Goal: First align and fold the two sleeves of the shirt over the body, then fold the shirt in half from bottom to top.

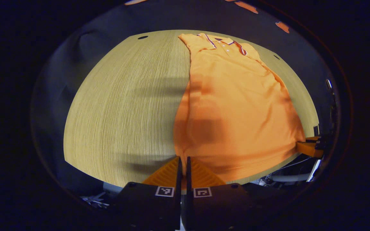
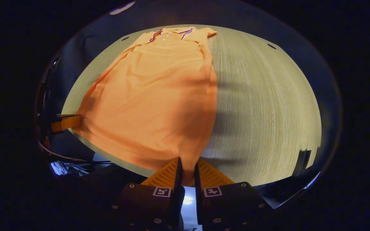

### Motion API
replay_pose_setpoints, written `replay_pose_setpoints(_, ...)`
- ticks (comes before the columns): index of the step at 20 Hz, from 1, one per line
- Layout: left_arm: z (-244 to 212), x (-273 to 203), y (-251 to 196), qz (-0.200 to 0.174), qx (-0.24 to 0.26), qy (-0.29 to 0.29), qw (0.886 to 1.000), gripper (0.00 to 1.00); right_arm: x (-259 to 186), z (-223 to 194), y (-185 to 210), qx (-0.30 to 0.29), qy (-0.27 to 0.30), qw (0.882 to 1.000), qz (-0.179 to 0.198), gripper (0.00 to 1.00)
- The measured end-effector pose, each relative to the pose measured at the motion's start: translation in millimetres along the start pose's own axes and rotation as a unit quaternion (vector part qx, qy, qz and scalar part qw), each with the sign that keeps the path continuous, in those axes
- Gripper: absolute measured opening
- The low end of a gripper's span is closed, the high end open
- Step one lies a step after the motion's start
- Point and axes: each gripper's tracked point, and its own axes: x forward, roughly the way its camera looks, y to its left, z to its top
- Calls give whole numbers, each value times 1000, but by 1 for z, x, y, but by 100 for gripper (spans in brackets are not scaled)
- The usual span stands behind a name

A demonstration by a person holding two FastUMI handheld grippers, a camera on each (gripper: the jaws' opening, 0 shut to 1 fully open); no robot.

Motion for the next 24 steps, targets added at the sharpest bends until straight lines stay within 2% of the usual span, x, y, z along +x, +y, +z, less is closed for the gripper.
replay_pose_setpoints(1, 1, -7, -10, -1, 3, -9, 1000, 7, -8, -3, 3, 24, -4, 1000, 7, 22)
replay_pose_setpoints(2, -4, -9, -24, -19, 6, -2, 1000, 1, 1, 0, 8, 34, -5, 999, 21, 7)
replay_pose_setpoints(4, 4, -5, -34, -23, 16, -11, 1000, 1, 1, 1, 11, 58, -6, 997, 43, 7)
replay_pose_setpoints(5, 8, -6, -47, -44, 11, -9, 999, 1, 0, 1, 12, 64, -7, 996, 54, 7)
replay_pose_setpoints(6, 11, -10, -49, -49, 5, -13, 999, 1, 0, 2, 10, 73, -10, 996, 58, 7)
replay_pose_setpoints(7, 16, -13, -48, -47, 2, -16, 999, 1, -3, 4, 16, 81, -13, 993, 79, 8)
replay_pose_setpoints(10, 39, -22, -41, -45, -15, -33, 998, 1, -9, 18, 15, 94, -28, 991, 96, 7)
replay_pose_setpoints(13, 61, -34, -31, -53, -33, -52, 997, 1, -19, 41, 23, 97, -48, 986, 129, 7)
replay_pose_setpoints(17, 94, -34, -26, -71, -43, -70, 994, 1, -25, 77, 21, 107, -73, 983, 131, 7)
replay_pose_setpoints(24, 157, -33, -27, -84, -18, -99, 991, 1, -30, 133, 15, 124, -105, 977, 139, 6)
